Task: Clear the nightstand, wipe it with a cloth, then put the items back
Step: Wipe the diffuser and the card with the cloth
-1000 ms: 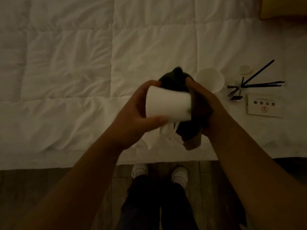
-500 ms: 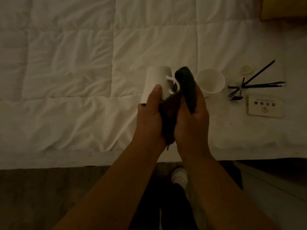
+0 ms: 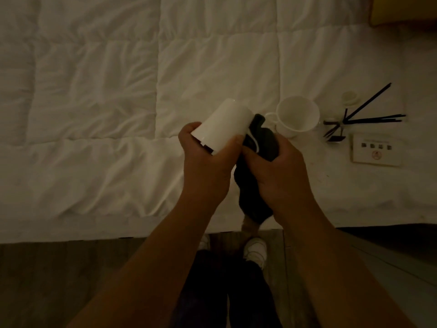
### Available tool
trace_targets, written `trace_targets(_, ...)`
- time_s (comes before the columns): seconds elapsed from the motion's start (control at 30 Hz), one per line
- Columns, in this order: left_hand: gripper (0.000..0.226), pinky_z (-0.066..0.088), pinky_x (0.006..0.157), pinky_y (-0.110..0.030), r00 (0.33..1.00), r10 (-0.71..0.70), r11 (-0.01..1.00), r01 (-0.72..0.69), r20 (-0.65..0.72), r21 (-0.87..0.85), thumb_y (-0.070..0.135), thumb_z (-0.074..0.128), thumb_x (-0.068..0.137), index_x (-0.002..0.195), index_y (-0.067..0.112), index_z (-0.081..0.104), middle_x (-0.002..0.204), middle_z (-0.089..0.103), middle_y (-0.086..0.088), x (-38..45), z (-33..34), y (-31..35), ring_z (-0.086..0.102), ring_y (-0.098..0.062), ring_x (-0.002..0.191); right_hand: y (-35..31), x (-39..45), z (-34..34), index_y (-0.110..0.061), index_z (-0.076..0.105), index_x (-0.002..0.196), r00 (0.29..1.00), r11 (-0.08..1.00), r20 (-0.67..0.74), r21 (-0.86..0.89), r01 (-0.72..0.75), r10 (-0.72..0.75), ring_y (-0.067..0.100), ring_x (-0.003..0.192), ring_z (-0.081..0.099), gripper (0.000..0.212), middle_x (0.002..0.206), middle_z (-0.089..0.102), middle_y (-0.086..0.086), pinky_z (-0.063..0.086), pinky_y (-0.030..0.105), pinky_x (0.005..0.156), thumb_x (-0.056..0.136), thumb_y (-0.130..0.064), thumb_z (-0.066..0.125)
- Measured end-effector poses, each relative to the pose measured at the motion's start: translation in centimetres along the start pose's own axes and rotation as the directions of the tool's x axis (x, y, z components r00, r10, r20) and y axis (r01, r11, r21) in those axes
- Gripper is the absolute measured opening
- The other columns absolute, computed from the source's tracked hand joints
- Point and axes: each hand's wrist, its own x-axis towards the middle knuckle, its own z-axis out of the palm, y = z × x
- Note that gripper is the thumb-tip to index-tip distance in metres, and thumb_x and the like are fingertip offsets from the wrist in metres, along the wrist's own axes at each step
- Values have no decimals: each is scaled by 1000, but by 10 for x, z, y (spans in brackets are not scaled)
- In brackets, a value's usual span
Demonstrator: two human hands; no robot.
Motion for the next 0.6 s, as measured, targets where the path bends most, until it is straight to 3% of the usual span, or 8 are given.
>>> trace_targets(0.1, 69, 55, 68, -24, 997, -23, 1000, 21, 69, 20, 37, 75, 64, 121, 25, 38, 109, 55, 1, 4, -3, 1, 64, -10, 93, 0, -5, -7, -38, 63, 87, 998, 993, -35, -113, 38, -42, 1, 74, 66, 24, 83, 69, -17, 56, 22, 65, 73, -56, 70)
trace_targets(0.23, 80, 58, 75, -36, 963, -124, 990, 136, 238, -34, 36, 78, 63, 132, 31, 39, 120, 53, 1, 15, -7, 7, 64, -18, 103, -1, -6, -11, -47, 67, 95, 983, 941, -170, 339, -13, 75, 11, 95, 68, 20, 102, 72, -11, 57, 38, 80, 77, -41, 71)
trace_targets(0.3, 80, 57, 78, -40, 908, -186, 967, 236, 375, -92, 25, 77, 67, 137, 29, 38, 126, 51, -5, 22, -14, 12, 61, -26, 110, -4, -3, -15, -47, 69, 97, 982, 903, -180, 429, 25, 59, 16, 102, 67, 21, 107, 71, -8, 55, 42, 87, 81, -33, 69)
trace_targets(0.43, 67, 54, 77, -38, 823, -174, 967, 247, 540, -65, 21, 76, 67, 128, 21, 48, 125, 52, -14, 30, -30, 23, 60, -34, 110, -14, 6, -21, -47, 69, 97, 995, 924, -71, 370, 93, -71, 16, 105, 65, 20, 107, 70, -10, 53, 38, 88, 84, -32, 64)
trace_targets(0.6, 81, 55, 77, -34, 795, -194, 977, 207, 575, 44, 23, 75, 63, 136, 21, 41, 125, 53, -10, 40, -35, 44, 60, -31, 112, -35, 19, -25, -41, 69, 91, 990, 973, -57, 182, 140, -132, 5, 76, 69, 8, 85, 72, -14, 53, 17, 62, 87, -35, 65)
